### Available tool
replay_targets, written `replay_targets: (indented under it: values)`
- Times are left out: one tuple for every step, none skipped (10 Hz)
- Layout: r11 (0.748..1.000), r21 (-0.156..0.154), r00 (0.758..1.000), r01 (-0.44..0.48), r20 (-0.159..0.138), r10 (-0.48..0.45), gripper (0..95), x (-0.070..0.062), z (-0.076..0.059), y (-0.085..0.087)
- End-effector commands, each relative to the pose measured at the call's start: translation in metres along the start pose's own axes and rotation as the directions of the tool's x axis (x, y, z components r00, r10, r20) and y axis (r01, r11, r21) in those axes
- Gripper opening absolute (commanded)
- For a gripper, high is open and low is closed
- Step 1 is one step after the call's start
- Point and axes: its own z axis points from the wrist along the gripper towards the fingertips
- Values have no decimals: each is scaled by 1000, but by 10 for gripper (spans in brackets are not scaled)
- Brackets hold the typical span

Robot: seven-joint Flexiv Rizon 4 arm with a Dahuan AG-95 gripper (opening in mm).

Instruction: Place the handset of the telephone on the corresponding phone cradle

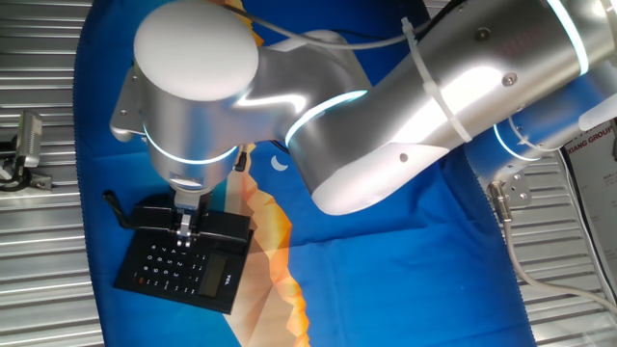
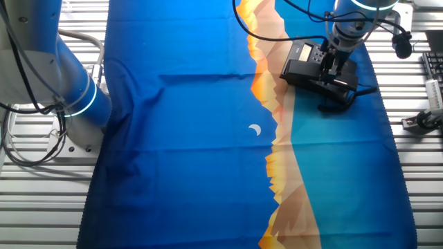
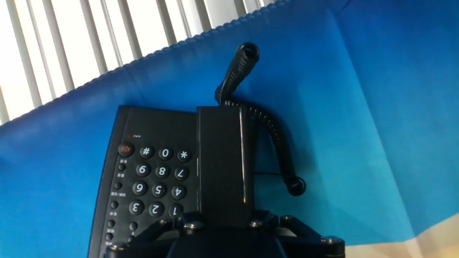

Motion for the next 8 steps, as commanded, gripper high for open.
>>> replay_targets:
  values:
    - [1000,3,1000,0,2,0,0,-1,1,2]
    - [1000,1,1000,0,2,0,0,-1,1,2]
    - [1000,1,1000,0,1,0,0,-2,1,4]
    - [1000,2,1000,0,1,0,0,-3,1,6]
    - [1000,3,1000,0,2,0,0,-3,1,7]
    - [1000,3,1000,0,0,0,0,-3,2,7]
    - [1000,2,1000,0,0,0,0,-3,2,7]
    - [1000,1,1000,0,0,0,0,-3,2,7]
